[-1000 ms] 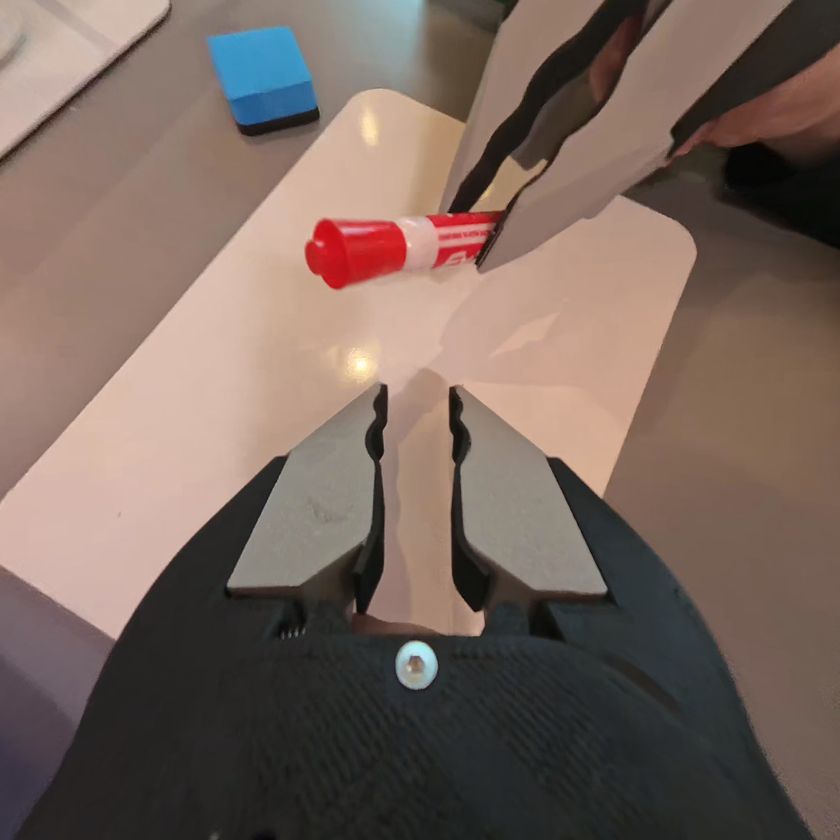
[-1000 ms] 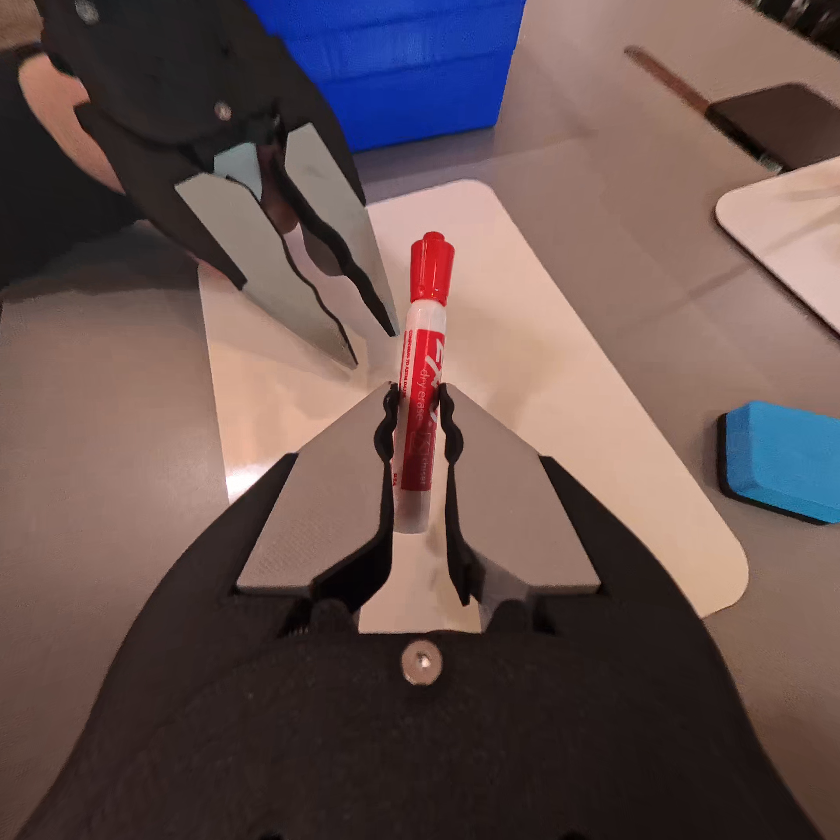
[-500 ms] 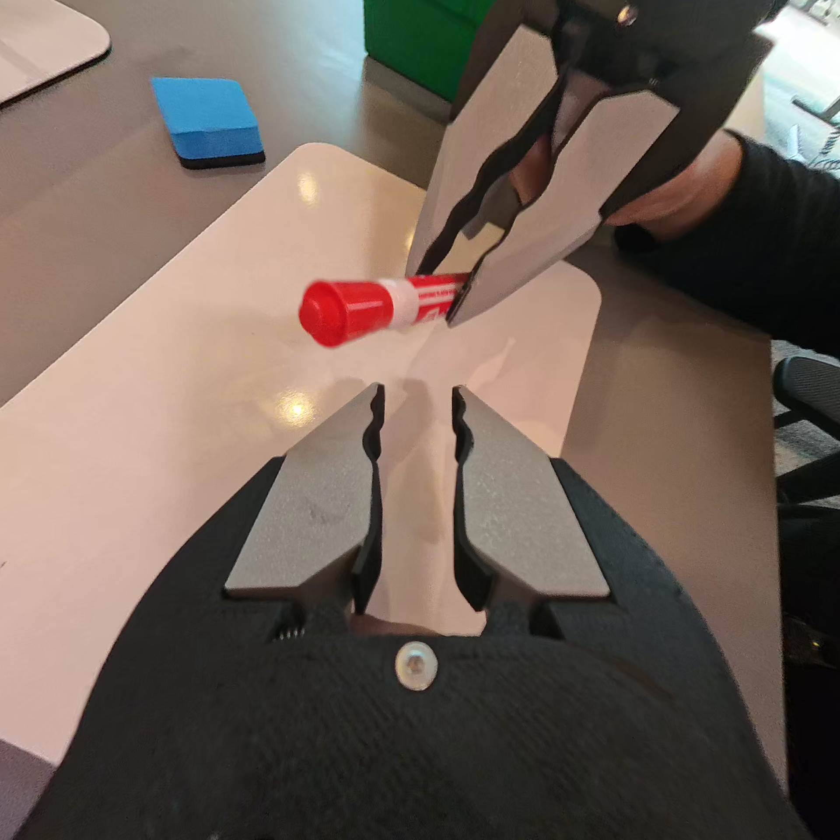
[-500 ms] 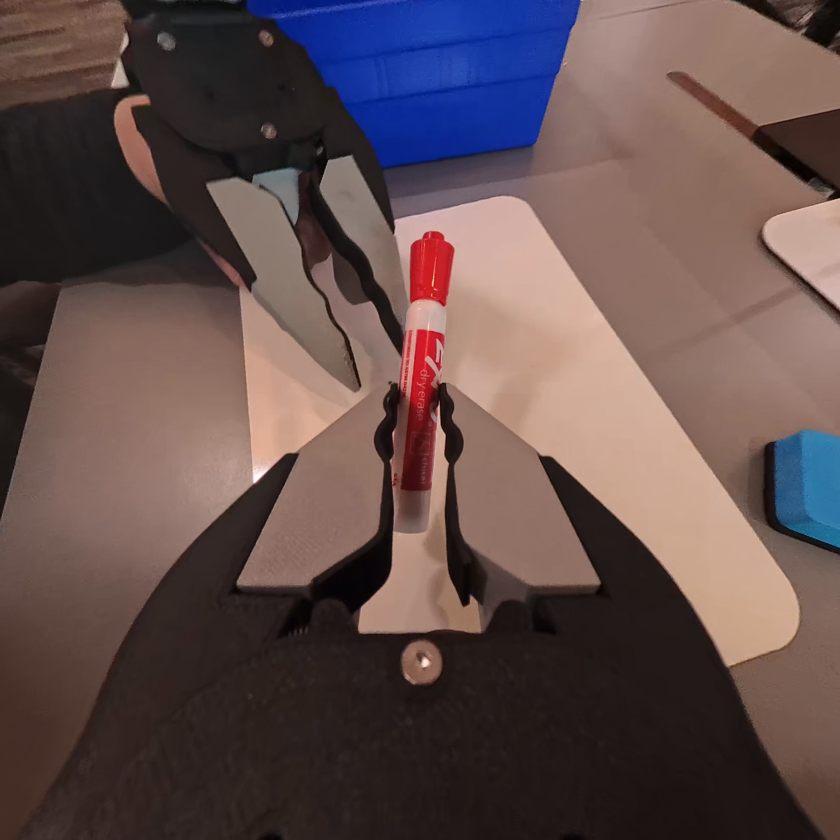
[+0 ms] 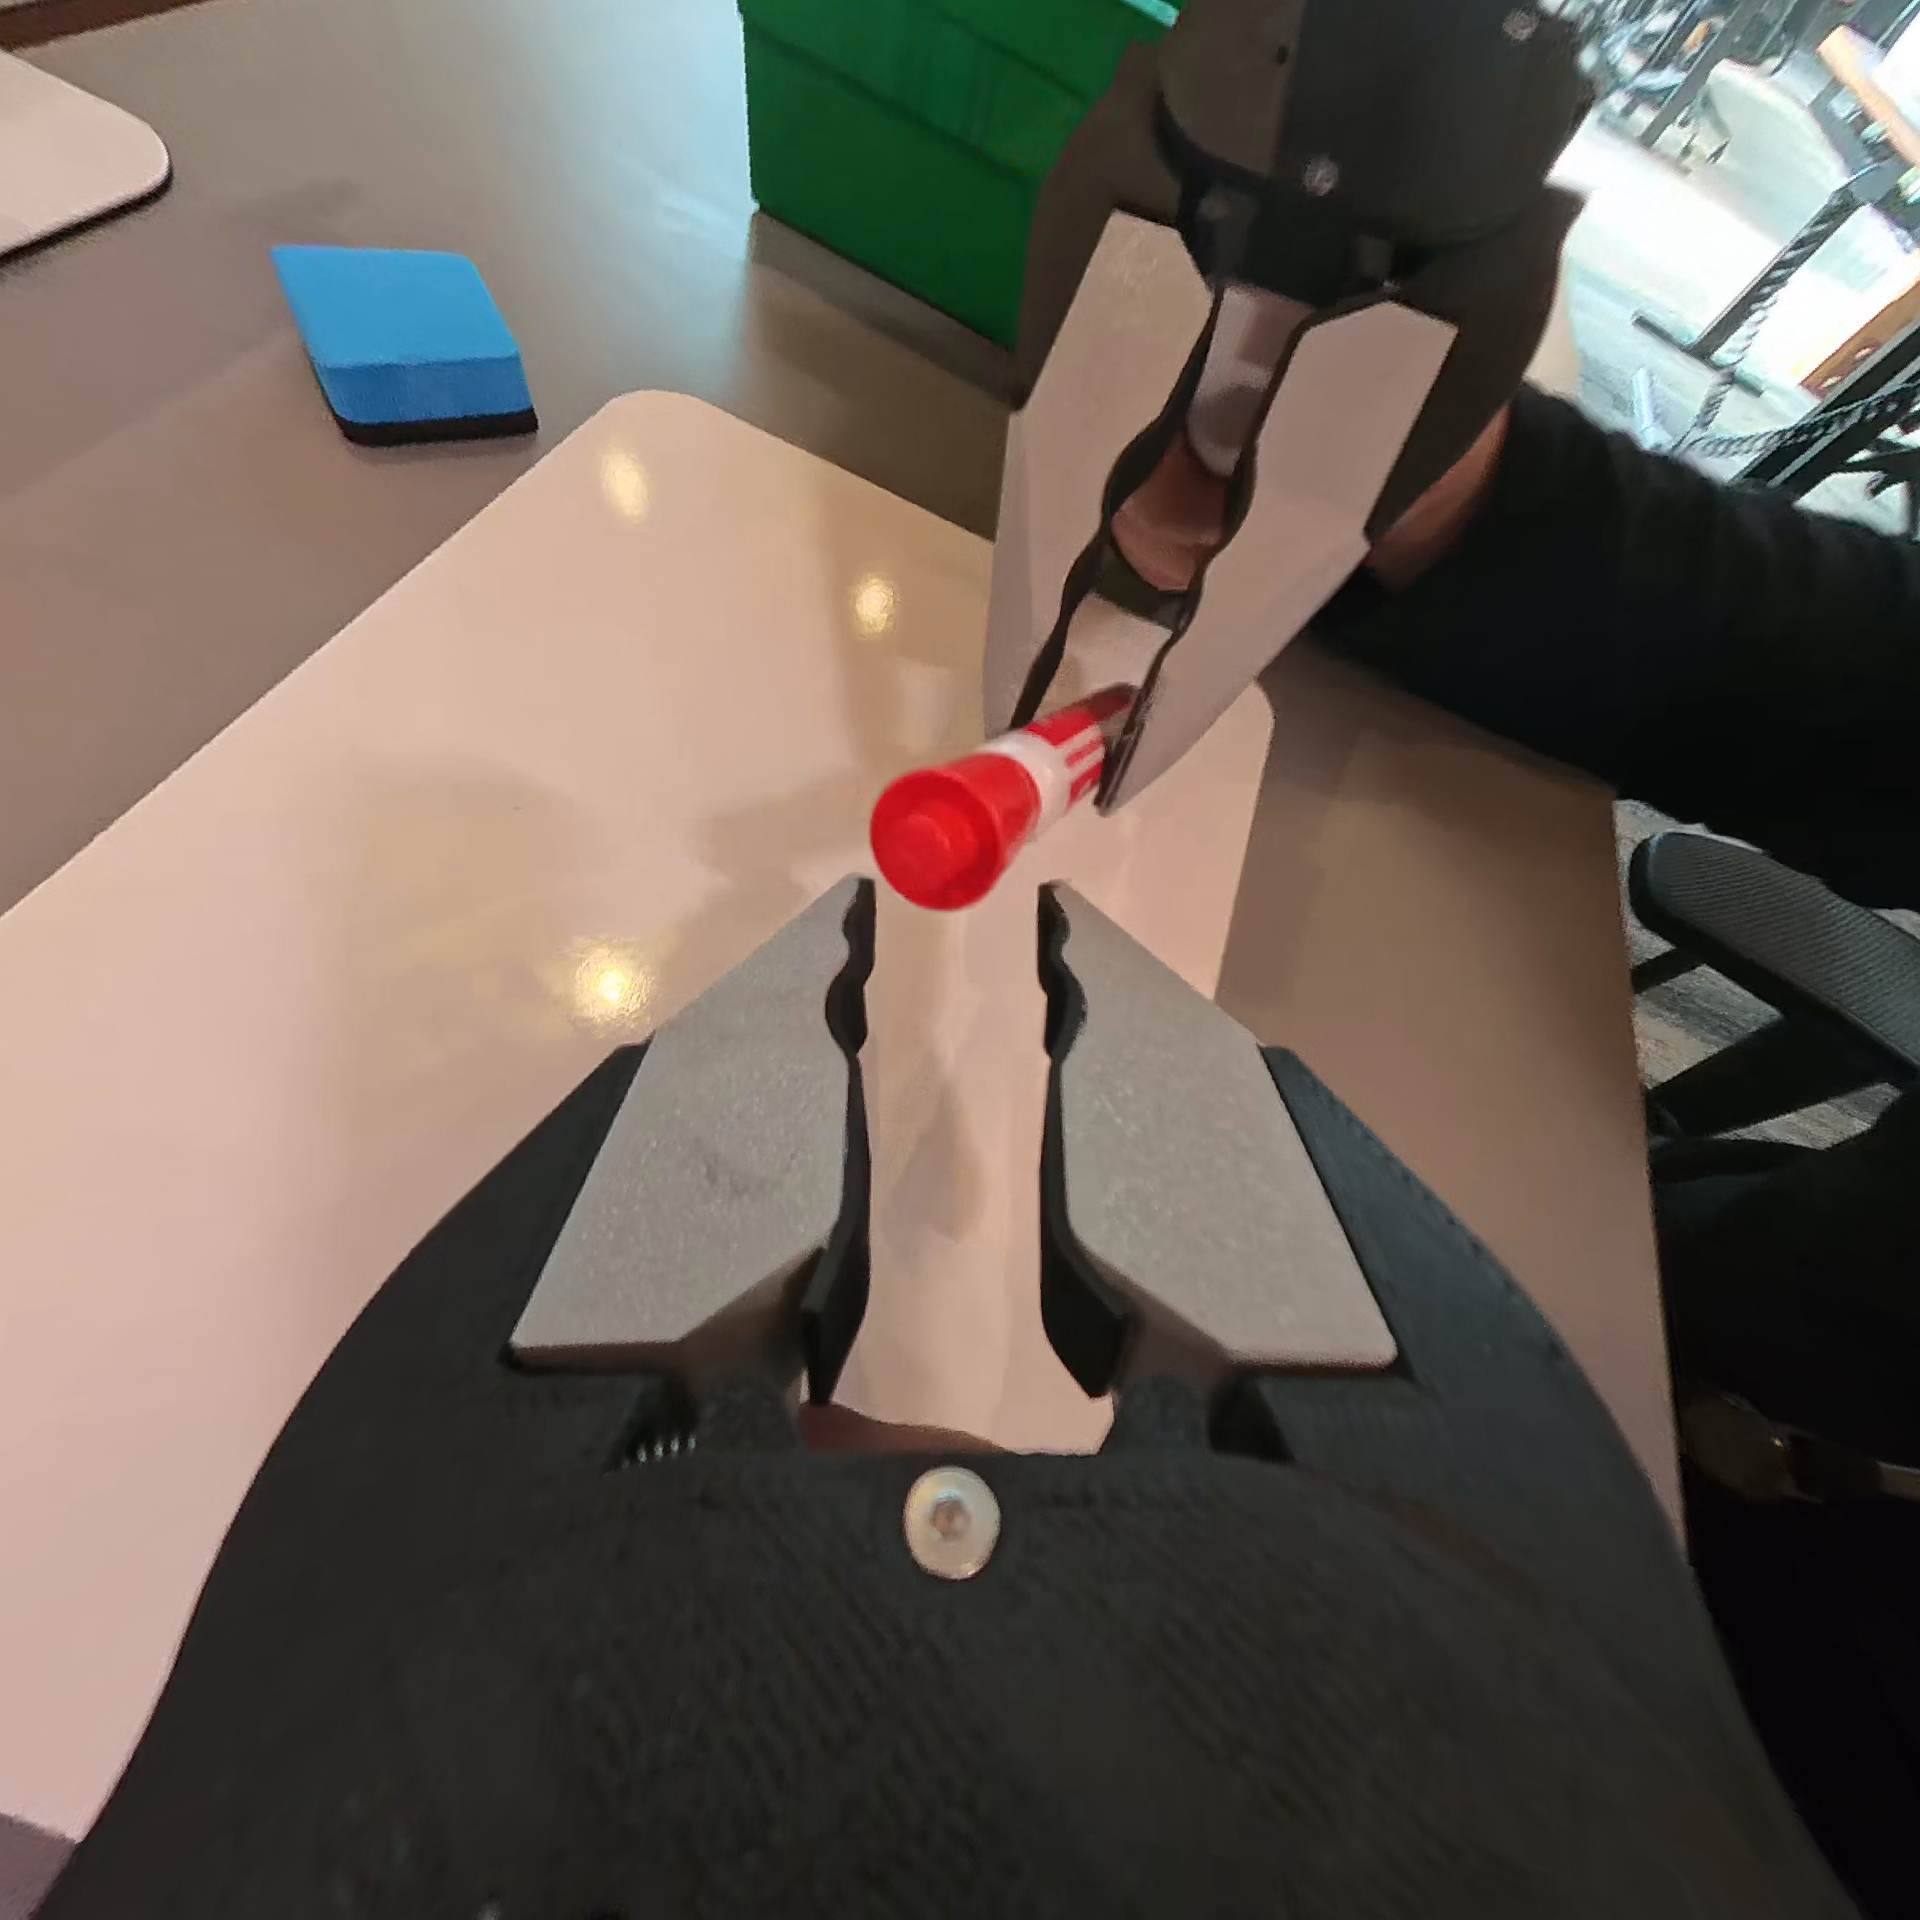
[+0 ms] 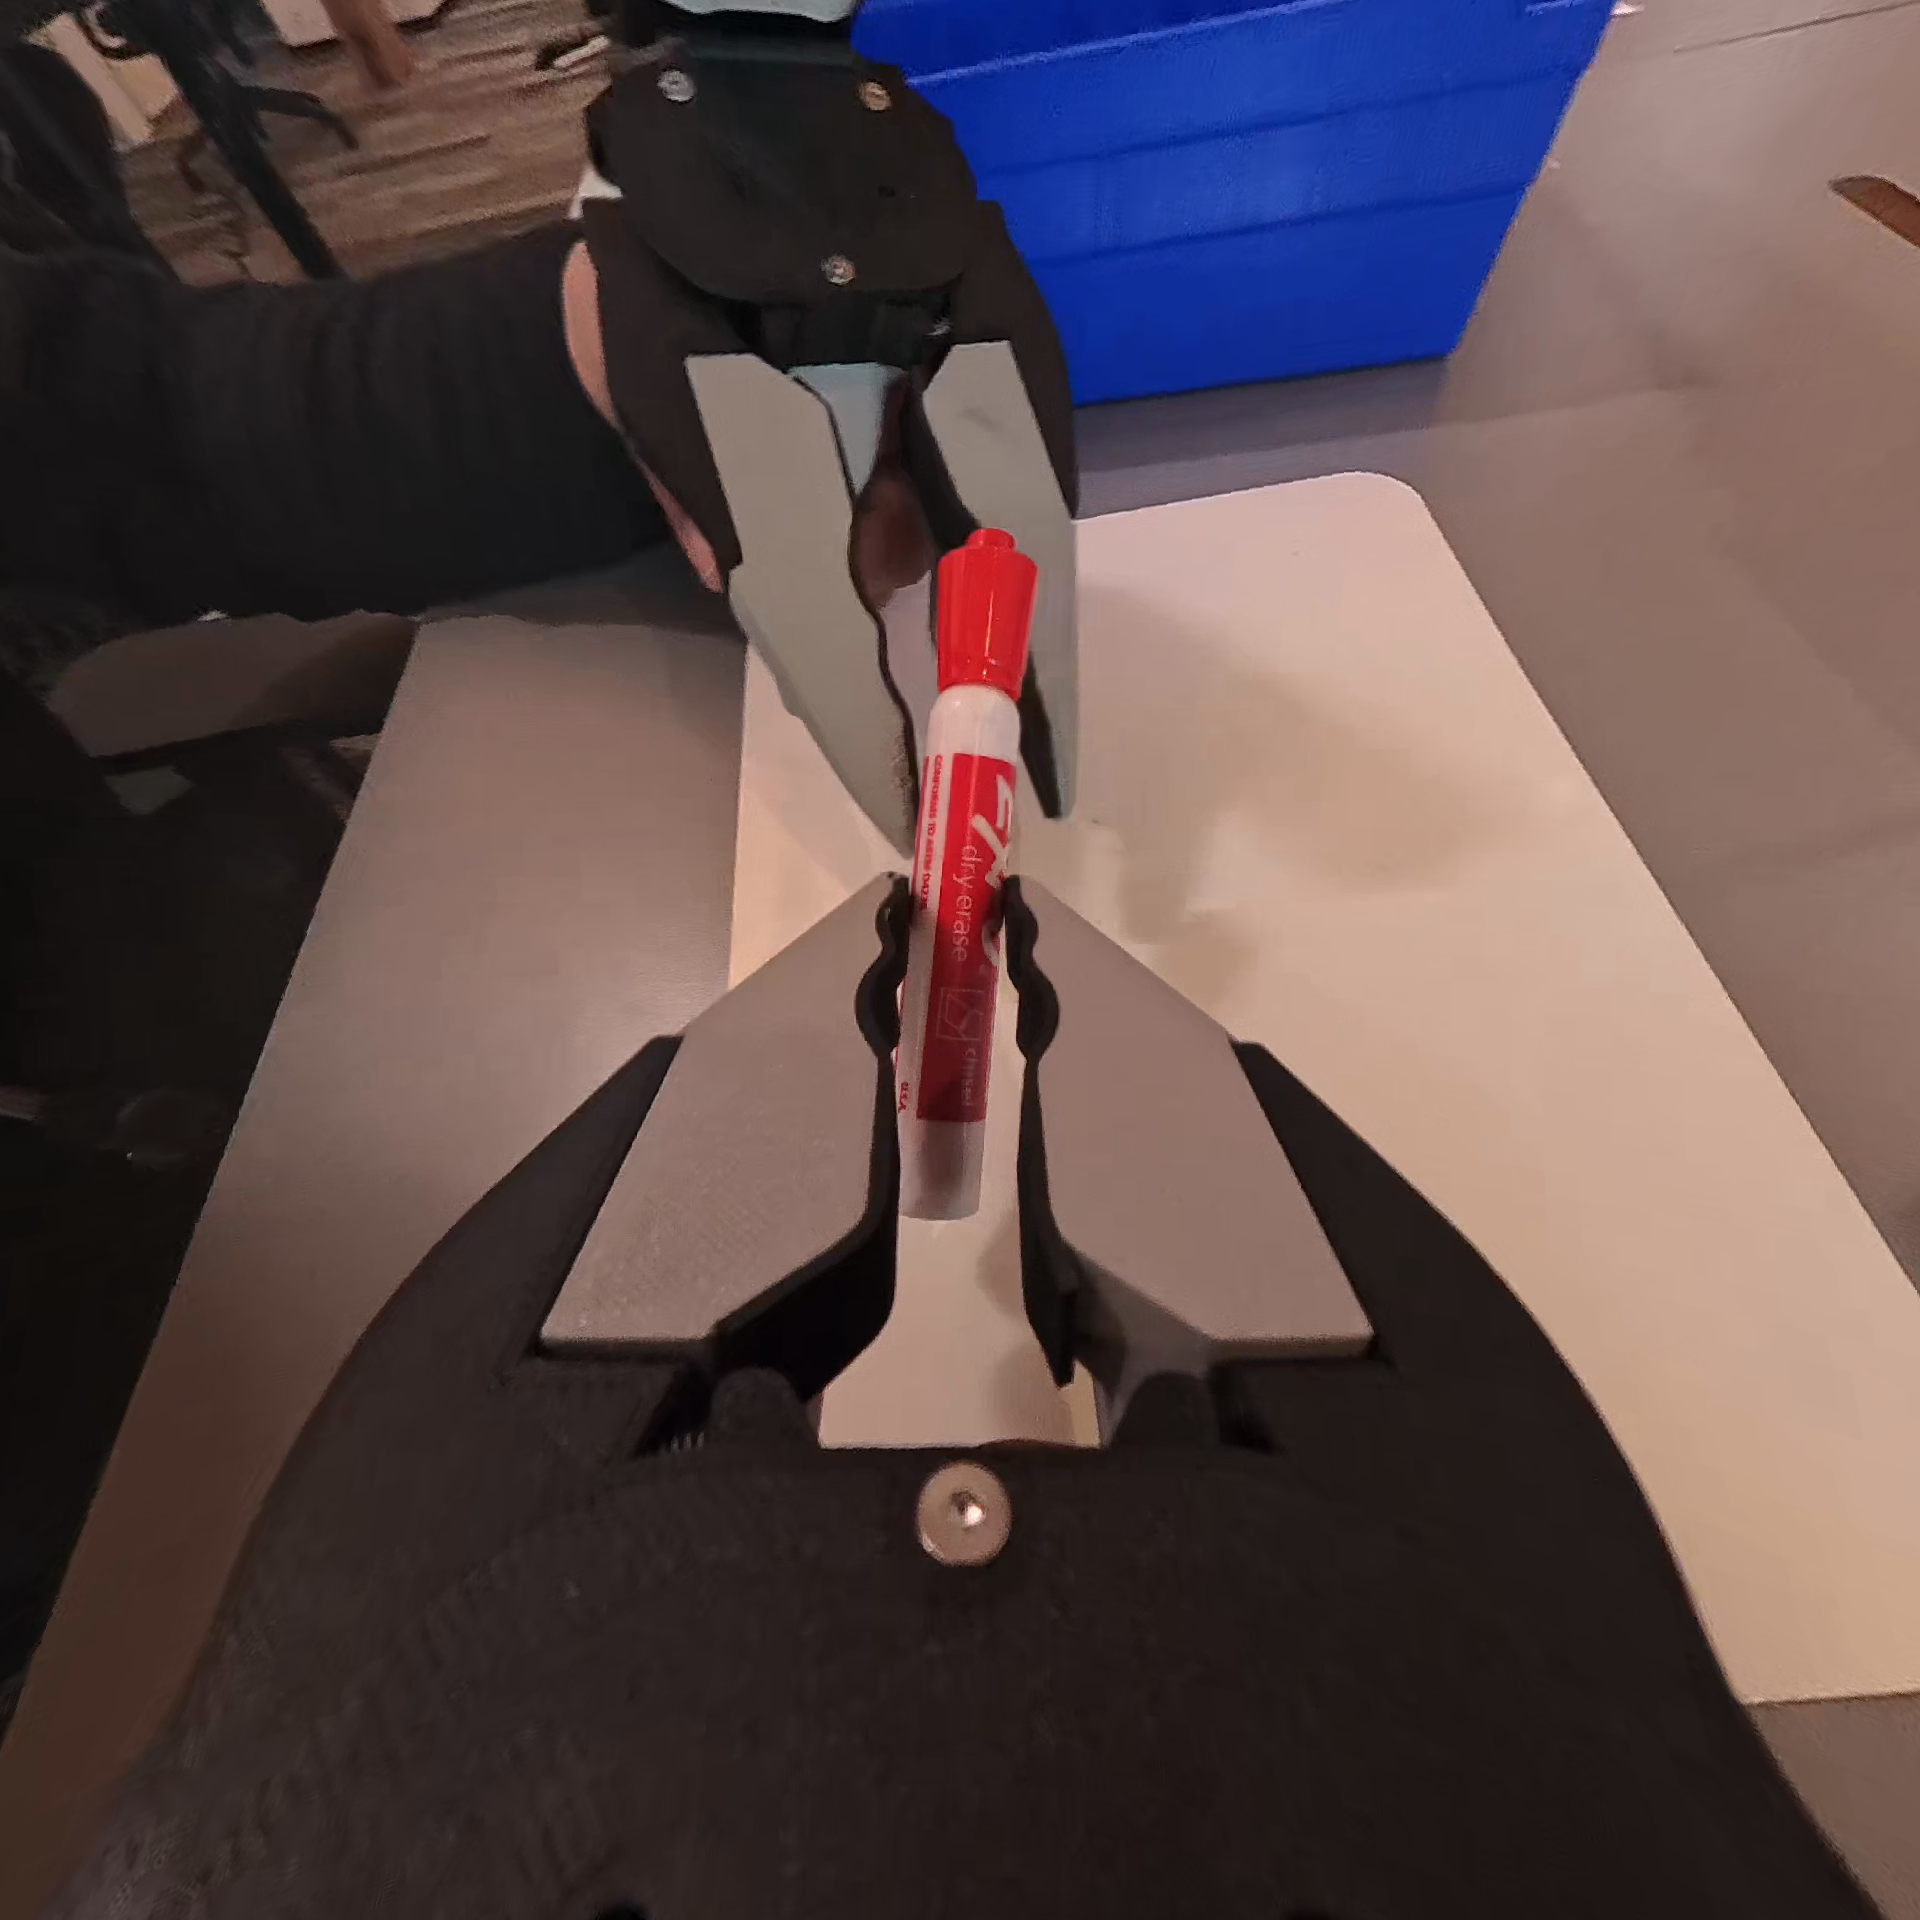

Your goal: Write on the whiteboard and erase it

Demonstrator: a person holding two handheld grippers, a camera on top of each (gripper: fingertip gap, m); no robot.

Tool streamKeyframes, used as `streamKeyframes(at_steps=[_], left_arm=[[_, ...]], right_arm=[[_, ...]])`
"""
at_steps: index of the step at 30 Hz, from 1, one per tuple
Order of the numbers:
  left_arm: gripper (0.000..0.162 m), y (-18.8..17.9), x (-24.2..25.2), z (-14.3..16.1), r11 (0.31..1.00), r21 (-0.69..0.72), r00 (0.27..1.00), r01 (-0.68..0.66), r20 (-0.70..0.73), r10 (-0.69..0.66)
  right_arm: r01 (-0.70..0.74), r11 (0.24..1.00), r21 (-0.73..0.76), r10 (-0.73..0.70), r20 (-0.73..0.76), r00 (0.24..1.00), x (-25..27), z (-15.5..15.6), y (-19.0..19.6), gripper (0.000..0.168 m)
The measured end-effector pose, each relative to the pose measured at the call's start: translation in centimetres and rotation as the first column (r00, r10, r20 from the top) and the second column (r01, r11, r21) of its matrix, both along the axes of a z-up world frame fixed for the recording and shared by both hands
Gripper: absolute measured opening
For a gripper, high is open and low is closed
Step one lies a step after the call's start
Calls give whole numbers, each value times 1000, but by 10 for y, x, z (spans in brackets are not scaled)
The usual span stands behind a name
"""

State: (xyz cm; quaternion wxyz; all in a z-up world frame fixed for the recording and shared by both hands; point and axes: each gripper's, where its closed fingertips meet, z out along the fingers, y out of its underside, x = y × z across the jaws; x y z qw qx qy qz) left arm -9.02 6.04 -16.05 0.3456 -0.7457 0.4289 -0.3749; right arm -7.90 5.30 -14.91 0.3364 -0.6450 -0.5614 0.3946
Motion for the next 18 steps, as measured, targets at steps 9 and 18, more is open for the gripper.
streamKeyframes(at_steps=[9, 18], left_arm=[[23, -21, 7, 19, 994, -1, 990, 112, 89, -111], [15, -31, 10, 16, 985, 31, 982, 172, 76, -174]], right_arm=[[-90, 996, 20, 90, 16, 996, 3, 2, -17, 14], [-141, 990, -17, 141, 49, 989, -3, -9, -27, 15]])
